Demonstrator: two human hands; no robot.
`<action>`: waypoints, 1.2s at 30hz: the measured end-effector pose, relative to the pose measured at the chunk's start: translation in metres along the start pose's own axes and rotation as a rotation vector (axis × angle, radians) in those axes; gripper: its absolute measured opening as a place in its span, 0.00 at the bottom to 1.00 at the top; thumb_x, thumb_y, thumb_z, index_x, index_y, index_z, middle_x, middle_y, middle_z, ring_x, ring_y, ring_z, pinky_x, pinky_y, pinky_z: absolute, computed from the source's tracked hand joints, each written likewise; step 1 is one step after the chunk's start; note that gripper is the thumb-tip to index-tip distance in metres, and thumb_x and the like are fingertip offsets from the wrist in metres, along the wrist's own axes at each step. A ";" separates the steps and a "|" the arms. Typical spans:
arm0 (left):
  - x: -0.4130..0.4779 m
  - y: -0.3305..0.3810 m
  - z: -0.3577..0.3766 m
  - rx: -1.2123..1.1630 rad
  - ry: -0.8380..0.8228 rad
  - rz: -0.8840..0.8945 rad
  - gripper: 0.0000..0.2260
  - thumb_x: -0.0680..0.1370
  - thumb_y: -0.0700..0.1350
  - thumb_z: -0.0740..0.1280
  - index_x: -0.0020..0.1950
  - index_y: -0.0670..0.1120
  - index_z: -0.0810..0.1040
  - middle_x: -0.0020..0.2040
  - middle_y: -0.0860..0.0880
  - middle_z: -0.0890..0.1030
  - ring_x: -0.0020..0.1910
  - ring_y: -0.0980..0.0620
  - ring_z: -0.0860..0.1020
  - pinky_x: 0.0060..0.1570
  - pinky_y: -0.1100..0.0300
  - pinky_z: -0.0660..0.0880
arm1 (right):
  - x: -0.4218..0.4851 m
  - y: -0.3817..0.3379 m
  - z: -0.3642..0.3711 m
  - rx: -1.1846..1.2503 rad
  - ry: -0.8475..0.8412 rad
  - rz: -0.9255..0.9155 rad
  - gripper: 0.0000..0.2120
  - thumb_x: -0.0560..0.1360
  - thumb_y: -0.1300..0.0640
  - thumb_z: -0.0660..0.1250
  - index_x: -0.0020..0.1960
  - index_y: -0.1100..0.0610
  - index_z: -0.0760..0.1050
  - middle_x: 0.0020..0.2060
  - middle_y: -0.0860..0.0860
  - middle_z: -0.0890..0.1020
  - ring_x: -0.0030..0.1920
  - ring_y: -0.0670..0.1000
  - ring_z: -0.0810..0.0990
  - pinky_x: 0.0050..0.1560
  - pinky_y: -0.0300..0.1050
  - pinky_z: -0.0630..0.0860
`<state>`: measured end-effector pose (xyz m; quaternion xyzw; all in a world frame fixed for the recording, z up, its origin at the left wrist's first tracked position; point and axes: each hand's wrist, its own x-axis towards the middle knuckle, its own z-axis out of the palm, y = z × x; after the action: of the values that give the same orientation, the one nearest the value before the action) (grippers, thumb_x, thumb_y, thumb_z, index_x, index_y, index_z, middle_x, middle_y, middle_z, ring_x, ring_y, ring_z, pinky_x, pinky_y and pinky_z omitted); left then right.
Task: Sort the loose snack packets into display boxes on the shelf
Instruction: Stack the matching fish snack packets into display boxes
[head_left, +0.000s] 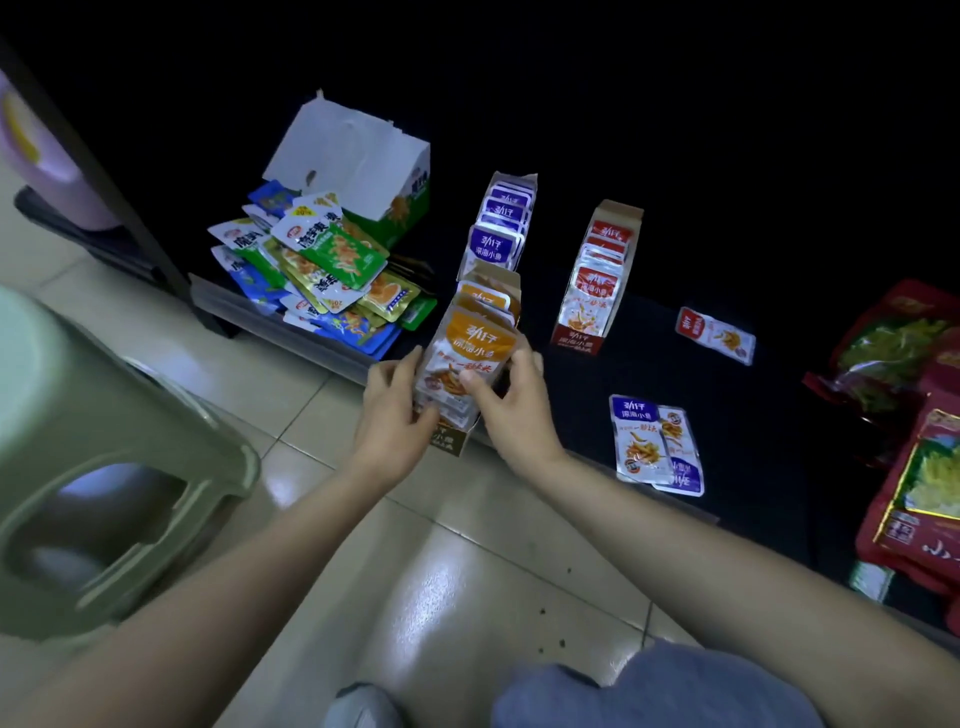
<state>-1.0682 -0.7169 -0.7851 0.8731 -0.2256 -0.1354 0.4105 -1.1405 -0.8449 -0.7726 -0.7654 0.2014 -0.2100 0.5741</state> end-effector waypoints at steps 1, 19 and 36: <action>0.000 -0.002 0.002 0.003 -0.009 0.009 0.30 0.77 0.39 0.65 0.78 0.46 0.60 0.66 0.42 0.65 0.63 0.44 0.71 0.64 0.52 0.70 | 0.000 0.003 0.001 -0.102 0.002 -0.042 0.20 0.75 0.58 0.71 0.65 0.56 0.71 0.58 0.54 0.72 0.59 0.45 0.69 0.63 0.41 0.69; -0.006 -0.015 0.016 0.004 -0.033 0.066 0.36 0.80 0.45 0.64 0.80 0.55 0.44 0.76 0.44 0.54 0.68 0.43 0.70 0.62 0.48 0.73 | 0.012 0.024 -0.009 -0.094 -0.040 -0.193 0.21 0.76 0.47 0.67 0.67 0.48 0.69 0.73 0.47 0.58 0.73 0.47 0.62 0.69 0.55 0.70; -0.004 -0.015 0.027 -0.038 -0.084 -0.131 0.34 0.82 0.45 0.61 0.80 0.45 0.43 0.75 0.41 0.57 0.67 0.42 0.69 0.62 0.55 0.67 | 0.022 0.014 -0.010 -0.407 -0.056 -0.285 0.17 0.79 0.50 0.57 0.63 0.54 0.76 0.70 0.51 0.67 0.69 0.50 0.65 0.67 0.53 0.68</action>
<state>-1.0792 -0.7243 -0.8134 0.8715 -0.1825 -0.2025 0.4076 -1.1287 -0.8683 -0.7816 -0.8914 0.1136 -0.2228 0.3779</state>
